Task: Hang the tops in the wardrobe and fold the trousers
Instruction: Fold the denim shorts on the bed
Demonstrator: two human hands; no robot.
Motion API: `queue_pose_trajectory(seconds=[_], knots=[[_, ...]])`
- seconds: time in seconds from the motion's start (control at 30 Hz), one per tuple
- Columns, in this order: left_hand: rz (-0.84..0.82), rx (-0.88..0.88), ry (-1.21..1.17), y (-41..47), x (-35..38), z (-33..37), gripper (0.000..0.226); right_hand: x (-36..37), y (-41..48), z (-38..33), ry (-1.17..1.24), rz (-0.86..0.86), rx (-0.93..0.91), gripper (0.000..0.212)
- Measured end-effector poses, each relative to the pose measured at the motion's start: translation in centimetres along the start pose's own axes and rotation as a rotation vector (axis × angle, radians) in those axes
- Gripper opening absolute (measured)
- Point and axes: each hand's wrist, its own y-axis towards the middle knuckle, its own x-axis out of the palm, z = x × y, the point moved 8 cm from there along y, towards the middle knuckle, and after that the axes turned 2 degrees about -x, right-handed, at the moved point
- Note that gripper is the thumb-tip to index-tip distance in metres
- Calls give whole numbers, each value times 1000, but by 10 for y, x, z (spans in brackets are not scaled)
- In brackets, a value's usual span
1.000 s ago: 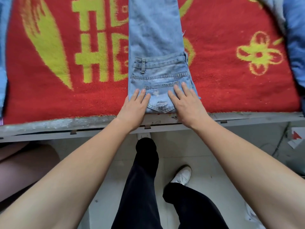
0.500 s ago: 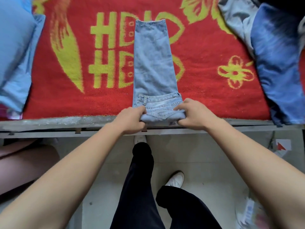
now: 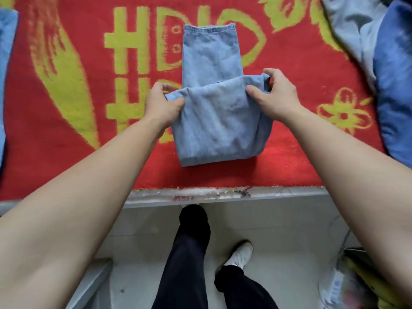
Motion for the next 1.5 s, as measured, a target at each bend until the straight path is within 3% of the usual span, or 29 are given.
queue_pose_trajectory(seconds=[0.2, 0.4, 0.53, 0.63, 0.7, 0.83, 0.97, 1.1, 1.17, 1.2, 1.33, 1.43, 1.5], knots=[[20, -122, 35, 60, 31, -34, 42, 45, 46, 22, -230, -4, 33, 58], [77, -134, 47, 87, 41, -44, 35, 71, 59, 42, -145, -28, 153, 48], [70, -157, 57, 92, 47, -36, 28, 68, 72, 39, -226, -158, 212, 52], [13, -146, 75, 100, 53, -19, 44, 57, 91, 29, -219, -222, 245, 63], [13, -192, -40, 111, 55, -7, 45, 52, 109, 16, -121, -210, 207, 67], [40, -327, -352, 132, 62, 2, 13, 53, 153, -13, 204, -131, 175, 64], [21, -353, -417, 137, 66, -6, 11, 69, 187, -30, 386, -167, 161, 31], [-35, -243, -307, 150, 64, 15, 12, 70, 193, -26, 462, -165, 241, 40], [-63, -159, -285, 159, 66, 42, 5, 66, 190, -25, 505, -188, 244, 32], [-84, -136, -279, 164, 68, 55, 15, 62, 188, -27, 520, -199, 230, 26], [-114, -67, -327, 167, 61, 97, 37, 41, 171, -51, 490, -218, 67, 21], [-68, 108, -258, 129, 42, 109, 25, 22, 143, -59, 445, -128, -89, 18], [-46, 286, -26, 84, 32, 100, 18, 12, 106, -55, 152, -26, -279, 19]])
